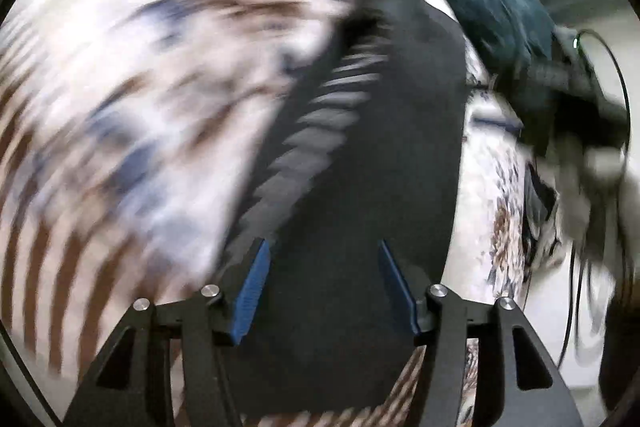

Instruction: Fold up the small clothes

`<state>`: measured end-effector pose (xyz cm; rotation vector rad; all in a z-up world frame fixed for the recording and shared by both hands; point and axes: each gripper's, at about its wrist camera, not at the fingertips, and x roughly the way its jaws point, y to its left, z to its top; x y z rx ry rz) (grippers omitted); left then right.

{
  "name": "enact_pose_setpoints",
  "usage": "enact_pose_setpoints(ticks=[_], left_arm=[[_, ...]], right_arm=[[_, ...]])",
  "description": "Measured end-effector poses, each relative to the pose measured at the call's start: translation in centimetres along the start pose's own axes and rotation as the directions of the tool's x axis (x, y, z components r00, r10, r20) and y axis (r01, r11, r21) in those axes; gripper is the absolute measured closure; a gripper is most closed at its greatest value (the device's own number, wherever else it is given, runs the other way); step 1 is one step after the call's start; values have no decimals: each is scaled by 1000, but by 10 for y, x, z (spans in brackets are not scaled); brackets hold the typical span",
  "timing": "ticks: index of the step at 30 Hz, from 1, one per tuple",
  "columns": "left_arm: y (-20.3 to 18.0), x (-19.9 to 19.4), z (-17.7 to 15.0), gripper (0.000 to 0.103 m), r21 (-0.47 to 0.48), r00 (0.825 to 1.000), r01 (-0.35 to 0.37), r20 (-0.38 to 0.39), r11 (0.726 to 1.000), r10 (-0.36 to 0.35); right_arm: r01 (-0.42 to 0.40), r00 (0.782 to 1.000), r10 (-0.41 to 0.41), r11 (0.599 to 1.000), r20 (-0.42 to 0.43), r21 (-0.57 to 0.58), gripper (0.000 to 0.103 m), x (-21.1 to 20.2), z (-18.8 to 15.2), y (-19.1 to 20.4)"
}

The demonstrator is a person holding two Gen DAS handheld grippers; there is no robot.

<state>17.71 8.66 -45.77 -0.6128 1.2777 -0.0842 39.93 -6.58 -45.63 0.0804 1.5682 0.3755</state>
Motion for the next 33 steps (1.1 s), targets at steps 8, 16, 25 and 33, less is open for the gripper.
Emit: enact_pose_setpoints(ticks=[8,16,25,33], left_arm=[[66,19,77,49,-143,981,-194,-9,970,195],[32,-4,121,49,-106,998,-43,42,993,48],[37,52,178,49,-83,962,-273,-48,959,269],[-29,45,267,46,64,998,-55,45,996,52]], right_arm=[[-4,1000,-3,964,26,265,41,24,-42,-109],[-181,980,154,950,122,254,41,31,-21,-142],[-135,987,107,953,118,270,43,29,-5,-163],[-283,939,196,907,281,311,41,-12,52,-191]])
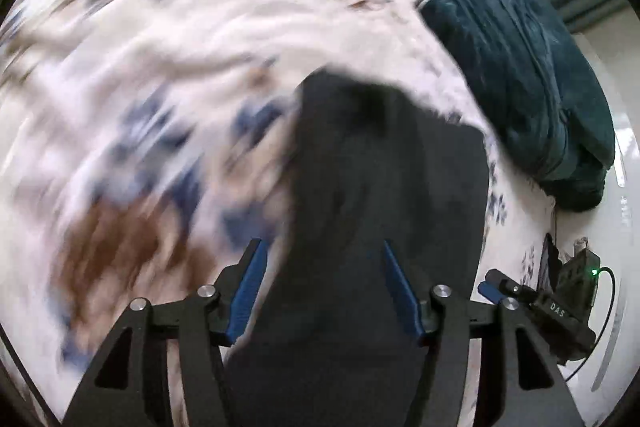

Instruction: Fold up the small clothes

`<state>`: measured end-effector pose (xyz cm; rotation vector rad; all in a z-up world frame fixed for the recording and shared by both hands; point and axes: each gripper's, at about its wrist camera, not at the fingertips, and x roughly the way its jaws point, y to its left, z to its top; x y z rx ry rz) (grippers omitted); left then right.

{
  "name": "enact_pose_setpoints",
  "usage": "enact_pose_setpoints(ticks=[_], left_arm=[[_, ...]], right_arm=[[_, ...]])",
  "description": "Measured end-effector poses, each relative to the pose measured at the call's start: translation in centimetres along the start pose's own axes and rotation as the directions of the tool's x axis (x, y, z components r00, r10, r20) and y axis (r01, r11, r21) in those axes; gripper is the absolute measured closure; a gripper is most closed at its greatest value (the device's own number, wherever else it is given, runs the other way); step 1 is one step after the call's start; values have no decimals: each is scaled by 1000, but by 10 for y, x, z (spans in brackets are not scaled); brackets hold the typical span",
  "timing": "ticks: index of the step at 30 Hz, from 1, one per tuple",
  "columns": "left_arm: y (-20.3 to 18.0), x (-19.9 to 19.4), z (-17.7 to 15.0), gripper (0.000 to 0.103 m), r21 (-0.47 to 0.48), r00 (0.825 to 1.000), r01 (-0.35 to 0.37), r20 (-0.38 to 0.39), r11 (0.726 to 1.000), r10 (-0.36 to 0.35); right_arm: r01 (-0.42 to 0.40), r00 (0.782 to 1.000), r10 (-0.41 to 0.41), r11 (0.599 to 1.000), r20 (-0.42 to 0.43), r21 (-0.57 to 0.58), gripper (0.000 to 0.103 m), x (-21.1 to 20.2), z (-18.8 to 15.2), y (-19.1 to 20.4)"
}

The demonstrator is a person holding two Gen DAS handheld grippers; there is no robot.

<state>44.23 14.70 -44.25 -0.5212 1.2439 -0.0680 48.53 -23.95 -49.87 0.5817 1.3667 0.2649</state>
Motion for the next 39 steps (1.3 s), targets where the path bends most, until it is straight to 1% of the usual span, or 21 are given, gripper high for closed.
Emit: enact_pose_setpoints(ticks=[3,5,6,8,9,10,11,13,14,17,19,21,22,23,25,26,27,30,32,35,39], left_arm=[[2,41,44,48,46,1000,0,-9,999,0],[0,68,64,91,59,999,35,-17,998,-34],[-3,78,79,93,76,999,34,-23,997,-33],[-16,71,92,100,126,997,72,17,989,-74],[-21,57,90,100,151,994,91,47,984,-99],[-24,46,92,100,174,988,121,77,977,-136],[-27,35,94,100,193,980,147,109,970,-169],[-28,35,103,99,213,978,146,114,966,-173],[-21,47,108,99,208,986,115,98,971,-138],[-3,95,118,99,191,998,54,20,980,-59],[3,109,120,97,186,998,69,-12,980,-67],[6,103,121,93,175,997,77,-24,982,-74],[8,96,120,85,157,996,92,-32,983,-88],[10,87,118,66,135,995,93,-38,987,-88],[15,71,111,48,95,994,107,-44,990,-104],[19,53,102,46,67,986,165,-42,984,-162],[21,43,97,46,55,982,186,-38,981,-184],[27,-2,58,44,33,973,228,-31,973,-227],[32,-28,24,43,15,973,227,-44,974,-226],[47,-61,-37,43,-16,976,200,-80,980,-200],[61,-85,-134,43,-7,975,122,-184,992,-121]], right_arm=[[19,999,-20,1000,47,15,41,10,37,1],[7,998,-9,999,67,38,41,21,63,0],[1,998,-5,999,67,53,41,29,72,3],[-56,996,49,994,75,91,41,40,91,-3],[-77,994,70,993,79,93,50,46,96,4],[-68,995,61,994,84,80,65,49,102,8],[-27,995,21,998,102,60,88,49,104,13],[1,988,-9,999,157,53,91,48,105,22],[13,983,-26,997,180,78,93,47,107,19],[44,980,-66,992,190,117,94,47,107,6],[64,979,-82,993,186,97,94,50,107,8],[77,981,-94,992,171,99,93,48,105,12],[76,984,-93,991,151,112,93,45,105,12],[83,986,-100,989,135,125,85,48,106,16],[81,990,-94,988,101,130,65,34,97,17],[74,991,-86,990,99,121,49,23,88,16],[59,993,-69,993,95,106,42,10,75,15],[32,999,-34,997,29,65,41,-19,29,18],[24,1000,-23,998,-12,51,41,-33,-4,17],[11,998,-9,999,-63,42,41,-56,-66,15],[22,991,-16,999,-137,46,41,-80,-153,4]])
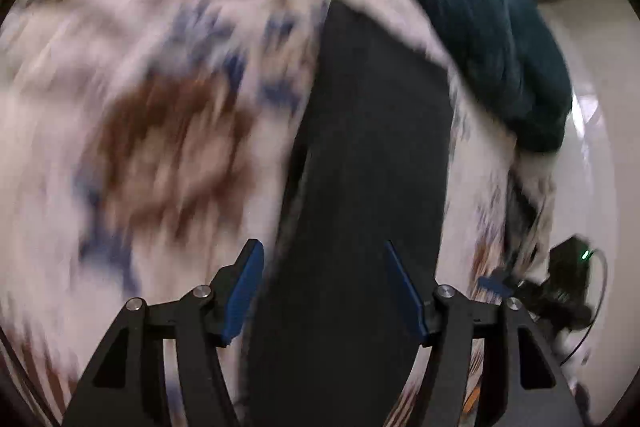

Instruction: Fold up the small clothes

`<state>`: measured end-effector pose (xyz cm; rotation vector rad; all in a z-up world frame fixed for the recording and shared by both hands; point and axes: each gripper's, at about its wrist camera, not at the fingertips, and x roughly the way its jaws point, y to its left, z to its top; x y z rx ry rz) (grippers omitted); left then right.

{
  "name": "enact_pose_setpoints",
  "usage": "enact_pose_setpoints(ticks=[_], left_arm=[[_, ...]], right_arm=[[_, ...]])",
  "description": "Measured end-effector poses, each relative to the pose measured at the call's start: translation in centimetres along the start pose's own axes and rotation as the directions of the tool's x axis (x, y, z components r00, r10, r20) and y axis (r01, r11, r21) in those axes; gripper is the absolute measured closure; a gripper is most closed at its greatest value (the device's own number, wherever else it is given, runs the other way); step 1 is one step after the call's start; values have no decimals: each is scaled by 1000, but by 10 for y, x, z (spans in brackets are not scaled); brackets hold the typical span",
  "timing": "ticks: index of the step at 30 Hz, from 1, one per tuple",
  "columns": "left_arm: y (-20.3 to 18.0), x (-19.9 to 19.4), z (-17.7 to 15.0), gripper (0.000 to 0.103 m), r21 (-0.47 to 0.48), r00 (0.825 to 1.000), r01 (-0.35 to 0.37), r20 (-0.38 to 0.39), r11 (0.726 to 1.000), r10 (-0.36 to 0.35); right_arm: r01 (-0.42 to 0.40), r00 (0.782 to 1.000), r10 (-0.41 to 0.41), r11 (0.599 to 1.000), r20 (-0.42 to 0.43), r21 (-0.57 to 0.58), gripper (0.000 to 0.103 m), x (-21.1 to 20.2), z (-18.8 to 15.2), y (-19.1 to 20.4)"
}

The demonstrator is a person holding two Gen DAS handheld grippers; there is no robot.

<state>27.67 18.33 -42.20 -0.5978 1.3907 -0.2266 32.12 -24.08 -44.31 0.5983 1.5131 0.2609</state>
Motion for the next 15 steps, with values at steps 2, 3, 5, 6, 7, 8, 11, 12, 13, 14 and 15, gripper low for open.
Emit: enact_pose_setpoints(ticks=[2,3,5,6,7,8,11,12,13,14,15], left_arm=[[12,7,-50,43,-28,997,-36,-65,999,34],[16,11,-65,43,-43,995,-42,-89,998,38],[30,22,-109,43,-72,986,-79,-155,994,67],[35,28,-126,43,-83,980,-87,-185,993,70],[41,35,-146,43,-99,973,-97,-217,990,73],[44,37,-159,43,-111,971,-96,-231,989,68],[48,45,-194,43,-152,963,-86,-265,985,43],[47,46,-203,43,-145,964,-92,-259,985,52],[44,44,-206,43,-139,967,-96,-248,986,59],[43,44,-210,45,-128,973,-92,-225,987,61],[41,43,-212,46,-118,978,-91,-200,989,66]], right_arm=[[-2,999,2,1000,-39,10,41,-2,-48,-11],[-7,998,8,1000,-55,14,41,-3,-64,-16],[-20,994,25,999,-102,46,41,0,-102,-30],[-32,992,41,997,-119,70,41,1,-120,-37],[-45,989,58,995,-137,91,41,3,-138,-44],[-43,987,59,994,-153,101,41,6,-156,-51],[3,983,15,995,-182,100,41,19,-193,-67],[28,981,-8,995,-191,100,41,25,-203,-73],[27,980,-4,993,-198,113,41,33,-216,-80],[18,980,7,992,-201,122,41,38,-220,-83],[6,978,22,991,-206,136,41,46,-225,-86]])
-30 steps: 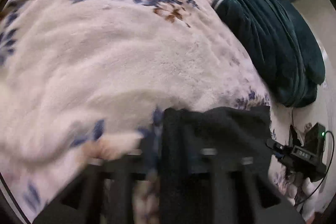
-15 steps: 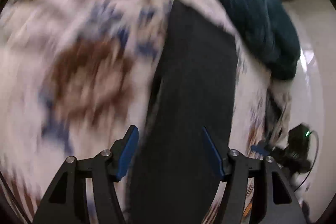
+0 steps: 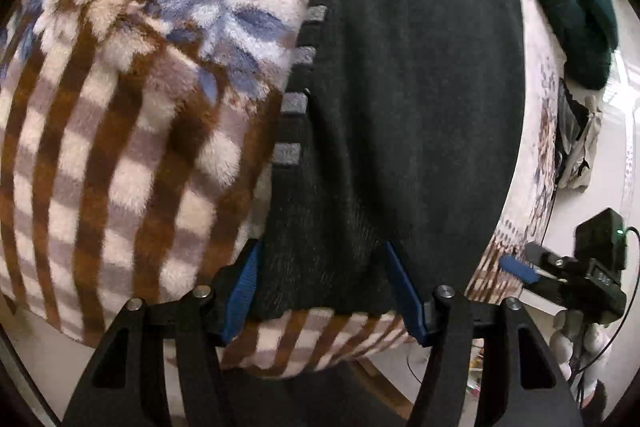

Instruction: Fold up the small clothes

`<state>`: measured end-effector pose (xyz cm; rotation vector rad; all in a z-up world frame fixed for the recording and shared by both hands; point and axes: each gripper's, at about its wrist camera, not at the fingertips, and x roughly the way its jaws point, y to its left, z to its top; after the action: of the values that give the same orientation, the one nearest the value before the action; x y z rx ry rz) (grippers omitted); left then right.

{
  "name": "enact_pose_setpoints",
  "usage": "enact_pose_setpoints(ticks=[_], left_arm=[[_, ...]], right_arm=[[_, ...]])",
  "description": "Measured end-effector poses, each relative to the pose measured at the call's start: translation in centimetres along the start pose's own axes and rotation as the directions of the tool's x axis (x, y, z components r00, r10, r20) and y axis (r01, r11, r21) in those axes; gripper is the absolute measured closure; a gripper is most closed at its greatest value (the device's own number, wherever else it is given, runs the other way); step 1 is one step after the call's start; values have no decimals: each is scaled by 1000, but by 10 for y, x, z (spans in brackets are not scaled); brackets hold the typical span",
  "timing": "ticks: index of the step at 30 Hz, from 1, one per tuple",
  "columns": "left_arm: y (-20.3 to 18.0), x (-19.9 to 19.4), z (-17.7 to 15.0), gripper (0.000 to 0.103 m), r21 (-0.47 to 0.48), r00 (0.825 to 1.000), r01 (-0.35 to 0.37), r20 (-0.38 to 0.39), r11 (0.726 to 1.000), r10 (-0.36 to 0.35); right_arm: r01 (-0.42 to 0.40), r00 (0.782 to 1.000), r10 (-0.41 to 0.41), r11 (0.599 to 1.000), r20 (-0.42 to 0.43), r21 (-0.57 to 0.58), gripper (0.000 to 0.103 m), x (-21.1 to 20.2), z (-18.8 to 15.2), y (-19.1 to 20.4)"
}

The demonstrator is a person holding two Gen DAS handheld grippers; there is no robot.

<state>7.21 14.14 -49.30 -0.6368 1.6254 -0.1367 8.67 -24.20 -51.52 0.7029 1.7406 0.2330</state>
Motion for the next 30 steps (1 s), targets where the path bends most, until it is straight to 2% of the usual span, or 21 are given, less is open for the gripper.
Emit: enact_pose_setpoints(ticks=[1,3,6,7,9,12,15,16,17,18,20,21,22,23,25,27,28,29,30], left_arm=[[-2,1,0,58,11,1000,-2,25,1000,2],[-6,1,0,94,54,997,-11,71,998,7],[-15,0,-7,95,119,991,-47,128,992,32],[-17,-3,-11,95,130,989,-52,143,990,33],[-15,-13,-16,95,129,984,-75,169,989,52],[-1,-18,-18,94,112,986,-28,168,993,9],[-2,-12,-9,91,113,992,21,121,993,-35],[-3,-5,-5,88,105,993,28,107,994,-39],[-3,0,-1,77,95,995,20,93,995,-29],[-4,7,-1,75,90,996,22,85,996,-30],[1,16,3,65,70,993,78,83,994,-84],[5,21,4,64,53,991,102,82,993,-106],[7,25,6,63,35,989,115,86,993,-118],[8,29,7,61,16,987,133,92,991,-134],[7,30,8,61,-5,982,154,109,988,-153],[2,26,6,64,11,981,140,137,990,-140],[0,24,4,84,24,980,129,150,991,-131],[-6,22,3,95,48,979,117,164,992,-123],[-10,21,4,95,54,978,105,174,993,-113]], right_arm=[[-19,1000,19,1000,-5,8,41,9,-5,-5],[-52,999,52,998,1,20,41,26,-7,-10],[-163,987,163,985,-4,49,42,54,-9,-10],[-179,984,179,983,2,44,54,60,-13,-8],[-161,987,160,986,19,51,93,67,-15,-1],[-144,987,139,988,80,59,95,57,-28,-3],[-146,988,144,988,55,43,95,59,-32,-9],[-151,988,149,987,47,52,92,58,-30,-13],[-136,990,135,989,33,62,89,62,-27,-15],[-131,991,130,989,22,67,81,61,-19,-17],[-171,985,171,983,8,73,65,67,-14,-19],[-194,981,194,978,8,79,55,67,-11,-20],[-223,975,223,971,11,86,48,72,-10,-21],[-232,973,232,969,11,89,47,75,-8,-21],[-248,969,247,964,15,101,47,77,-6,-23],[-256,967,254,962,26,94,47,76,-4,-19],[-246,969,244,967,33,71,49,76,-5,-15],[-238,971,236,970,41,57,55,75,-7,-11],[-230,973,228,972,49,41,81,75,-9,-8]])
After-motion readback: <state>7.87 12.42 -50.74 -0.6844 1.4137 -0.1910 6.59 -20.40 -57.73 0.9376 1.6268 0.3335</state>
